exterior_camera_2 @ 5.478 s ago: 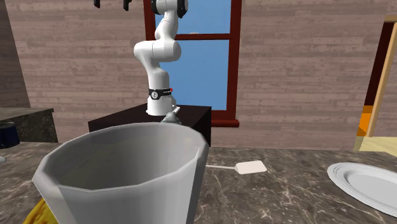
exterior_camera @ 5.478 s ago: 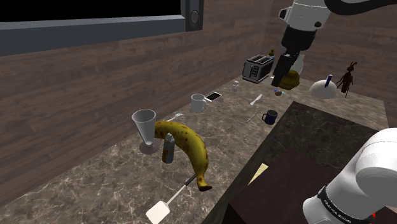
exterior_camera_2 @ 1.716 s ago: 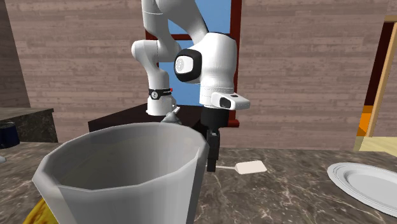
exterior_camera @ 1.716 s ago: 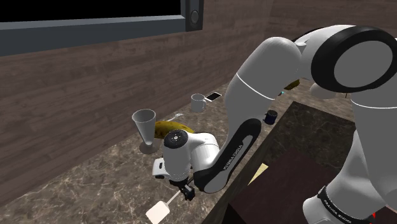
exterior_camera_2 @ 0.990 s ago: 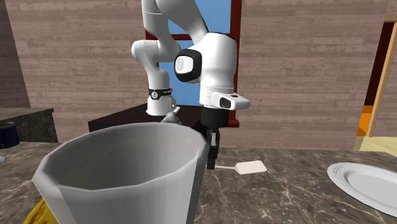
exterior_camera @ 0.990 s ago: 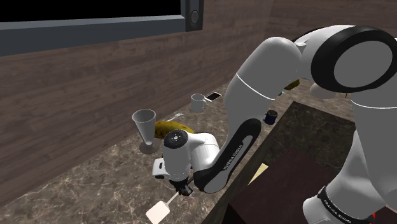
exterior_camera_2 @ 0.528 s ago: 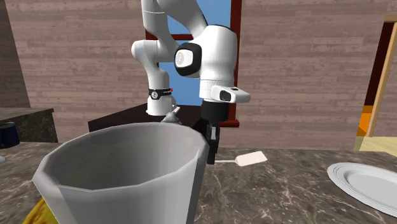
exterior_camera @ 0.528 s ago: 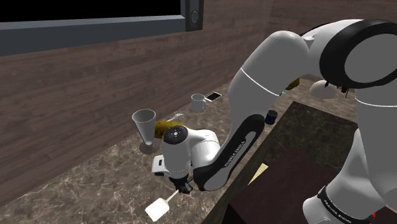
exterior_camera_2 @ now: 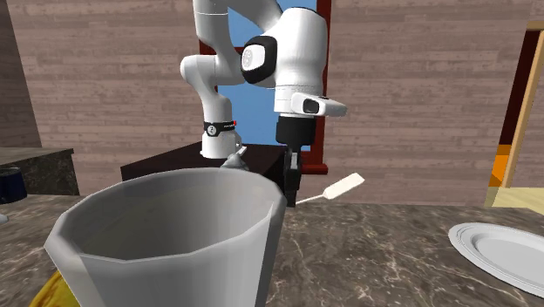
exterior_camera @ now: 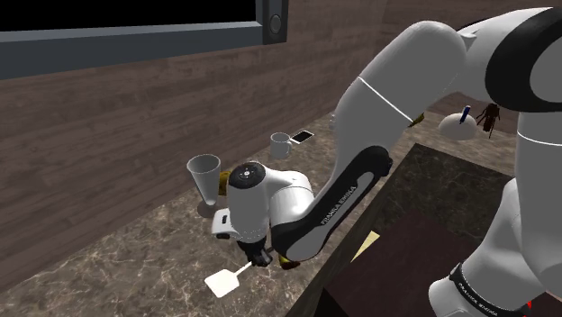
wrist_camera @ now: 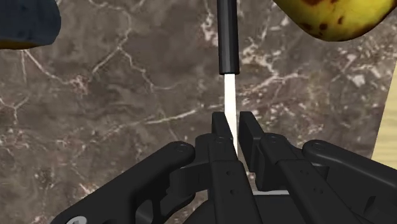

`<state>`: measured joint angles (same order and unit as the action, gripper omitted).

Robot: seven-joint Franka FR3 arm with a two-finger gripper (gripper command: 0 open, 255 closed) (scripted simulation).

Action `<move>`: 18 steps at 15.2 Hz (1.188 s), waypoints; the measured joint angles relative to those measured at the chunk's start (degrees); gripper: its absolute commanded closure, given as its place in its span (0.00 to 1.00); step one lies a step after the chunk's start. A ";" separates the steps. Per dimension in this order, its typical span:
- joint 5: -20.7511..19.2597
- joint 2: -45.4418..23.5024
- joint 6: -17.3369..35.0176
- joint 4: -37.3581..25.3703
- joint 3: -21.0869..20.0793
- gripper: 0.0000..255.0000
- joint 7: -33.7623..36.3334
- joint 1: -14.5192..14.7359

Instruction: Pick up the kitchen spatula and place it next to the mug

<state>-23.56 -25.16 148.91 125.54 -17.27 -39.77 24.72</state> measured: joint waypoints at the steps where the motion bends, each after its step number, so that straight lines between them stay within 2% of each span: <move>1: 0.62 0.92 -0.69 0.18 -0.44 1.00 -0.52 -0.36; 18: 8.71 11.58 -10.29 0.19 -4.72 1.00 -6.96 -3.52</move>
<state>-14.85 -13.59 138.62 125.73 -21.99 -46.73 21.19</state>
